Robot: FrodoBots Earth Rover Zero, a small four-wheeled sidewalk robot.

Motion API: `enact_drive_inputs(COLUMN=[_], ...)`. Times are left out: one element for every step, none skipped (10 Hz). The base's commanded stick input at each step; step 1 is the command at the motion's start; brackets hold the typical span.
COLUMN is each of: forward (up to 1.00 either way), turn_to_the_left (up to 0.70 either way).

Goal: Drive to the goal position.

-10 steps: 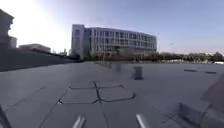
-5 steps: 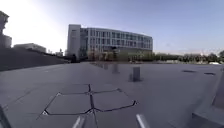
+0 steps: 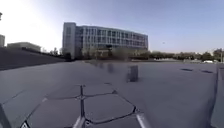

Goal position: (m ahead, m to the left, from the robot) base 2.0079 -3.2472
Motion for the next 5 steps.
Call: enact_drive_inputs(forward=[0.6,0.6,0.6,0.6,0.6], turn_to_the_left=[-0.15,-0.15,-0.15,-0.15,-0.15])
